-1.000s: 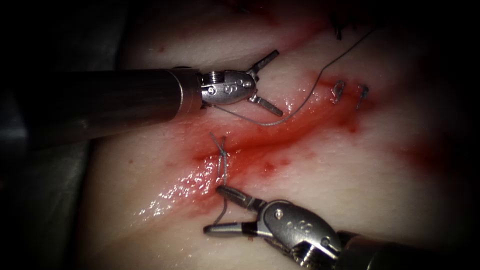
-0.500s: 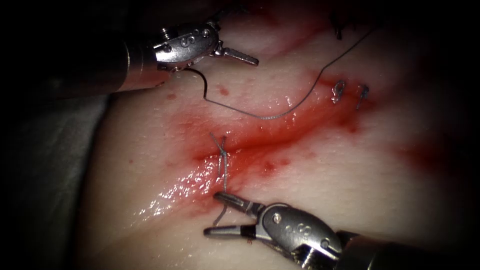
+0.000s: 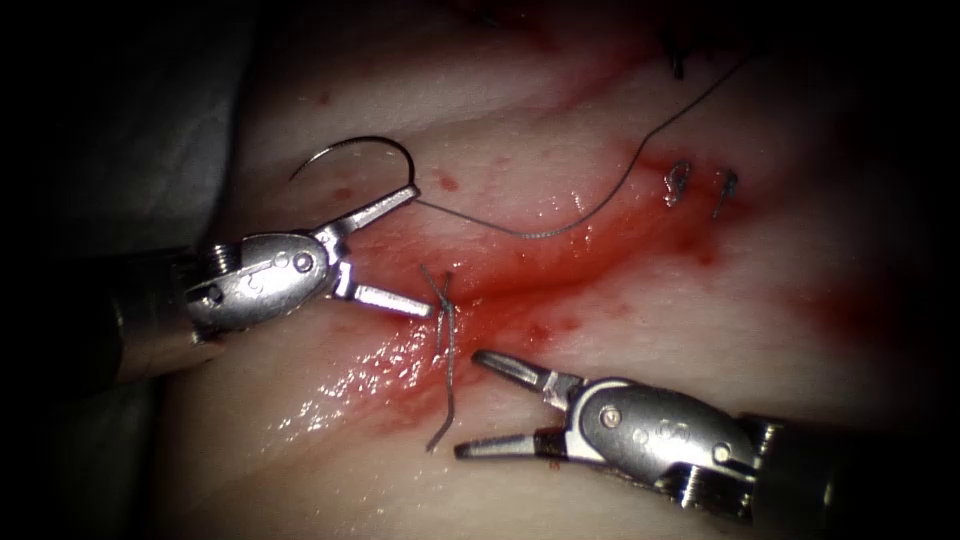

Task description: Wound Closure

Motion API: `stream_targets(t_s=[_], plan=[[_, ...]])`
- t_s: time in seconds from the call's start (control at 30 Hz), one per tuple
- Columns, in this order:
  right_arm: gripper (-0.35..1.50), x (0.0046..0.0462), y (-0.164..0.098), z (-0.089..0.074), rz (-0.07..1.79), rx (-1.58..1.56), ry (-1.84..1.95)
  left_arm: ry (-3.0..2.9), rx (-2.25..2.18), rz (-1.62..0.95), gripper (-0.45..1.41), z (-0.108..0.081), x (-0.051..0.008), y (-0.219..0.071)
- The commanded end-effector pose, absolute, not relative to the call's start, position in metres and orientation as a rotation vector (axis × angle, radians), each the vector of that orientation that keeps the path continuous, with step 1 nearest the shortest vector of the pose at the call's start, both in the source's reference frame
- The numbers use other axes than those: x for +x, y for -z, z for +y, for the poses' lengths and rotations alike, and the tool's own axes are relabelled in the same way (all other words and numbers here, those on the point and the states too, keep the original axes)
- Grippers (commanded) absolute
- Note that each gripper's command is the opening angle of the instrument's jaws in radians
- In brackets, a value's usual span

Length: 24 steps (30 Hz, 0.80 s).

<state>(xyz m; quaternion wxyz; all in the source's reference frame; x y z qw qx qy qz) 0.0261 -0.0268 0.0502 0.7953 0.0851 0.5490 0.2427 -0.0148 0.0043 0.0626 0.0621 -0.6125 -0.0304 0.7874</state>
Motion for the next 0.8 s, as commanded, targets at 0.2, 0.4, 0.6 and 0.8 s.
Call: stream_targets(t_s=[0.2,0.4,0.6,0.8], plan=[[1.43,0.0255,-0.051,-0.027,1.184,0.194,-0.500,-2.522,-1.745,-0.109,0.84,-0.001,-0.0147,-0.064],[1.40,0.0249,-0.051,-0.027,1.176,0.168,-0.493,-2.581,-1.624,-0.103,0.78,-0.007,-0.0162,-0.066],[1.38,0.0251,-0.052,-0.027,1.172,0.159,-0.490,-2.535,-1.672,-0.059,0.61,-0.008,-0.0182,-0.067],[1.36,0.0252,-0.052,-0.027,1.172,0.157,-0.489,-2.483,-1.722,-0.007,0.41,-0.007,-0.0190,-0.067]])
